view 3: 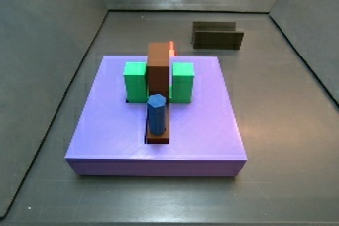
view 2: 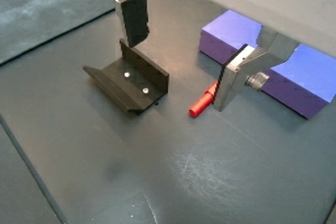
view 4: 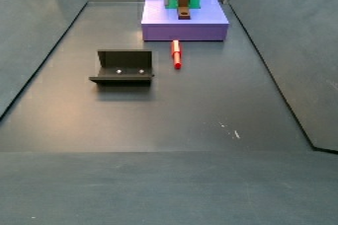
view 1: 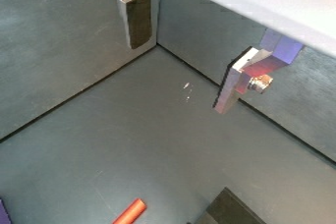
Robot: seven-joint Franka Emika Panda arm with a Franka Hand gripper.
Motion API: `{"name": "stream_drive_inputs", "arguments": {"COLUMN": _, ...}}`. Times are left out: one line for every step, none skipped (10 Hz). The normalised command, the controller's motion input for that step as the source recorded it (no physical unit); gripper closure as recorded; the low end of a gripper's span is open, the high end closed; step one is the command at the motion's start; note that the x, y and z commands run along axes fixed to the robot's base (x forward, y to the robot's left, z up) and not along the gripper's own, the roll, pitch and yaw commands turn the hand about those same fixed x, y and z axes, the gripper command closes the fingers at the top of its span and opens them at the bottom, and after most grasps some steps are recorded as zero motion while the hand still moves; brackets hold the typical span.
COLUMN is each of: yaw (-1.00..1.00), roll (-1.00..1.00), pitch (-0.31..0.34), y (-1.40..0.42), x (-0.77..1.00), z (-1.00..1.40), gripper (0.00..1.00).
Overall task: Pick up the red object. Move up. Place the red object on the fixture. Regrasp the red object. Move to above the board. Insert the red object.
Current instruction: Pick up the red object.
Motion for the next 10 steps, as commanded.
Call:
{"name": "stream_drive_inputs", "arguments": {"yaw": 0.00, "roll": -0.04, "pitch": 0.000, "y": -0.01, "x": 0.00, "z": -0.12, "gripper": 0.00}}
{"name": "stream_drive_inputs", "arguments": {"yaw": 0.00, "roll": 0.02, "pitch": 0.000, "y": -0.05, "x": 0.00, "z": 0.00, "gripper": 0.00}}
{"name": "stream_drive_inputs", "arguments": {"yaw": 0.00, "roll": -0.01, "pitch": 0.000, "y": -0.13, "x": 0.04, "z": -0.04, "gripper": 0.00}}
{"name": "stream_drive_inputs", "arguments": {"yaw": -0.11, "roll": -0.16, "pitch": -0.167, "y": -0.49, "x": -0.01, "z": -0.36, "gripper": 0.00}}
{"name": "stream_drive_inputs", "arguments": {"yaw": 0.00, "roll": 0.00, "pitch": -0.030, "y": -1.00, "x": 0.25, "z": -0.51, "gripper": 0.00}}
{"name": "stream_drive_inputs", "arguments": {"yaw": 0.00, "roll": 0.00, "pitch": 0.000, "y": -1.00, "x": 0.37, "z": -0.57, "gripper": 0.00}}
{"name": "stream_drive_inputs", "arguments": {"yaw": 0.00, "roll": 0.00, "pitch": 0.000, "y": -1.00, "x": 0.31, "z": -0.64, "gripper": 0.00}}
{"name": "stream_drive_inputs", "arguments": {"yaw": 0.00, "roll": 0.00, "pitch": 0.000, "y": -0.94, "x": 0.38, "z": -0.64, "gripper": 0.00}}
{"name": "stream_drive_inputs", "arguments": {"yaw": 0.00, "roll": -0.03, "pitch": 0.000, "y": -0.79, "x": 0.40, "z": -0.79, "gripper": 0.00}}
{"name": "stream_drive_inputs", "arguments": {"yaw": 0.00, "roll": -0.10, "pitch": 0.000, "y": -0.43, "x": 0.23, "z": -0.85, "gripper": 0.00}}
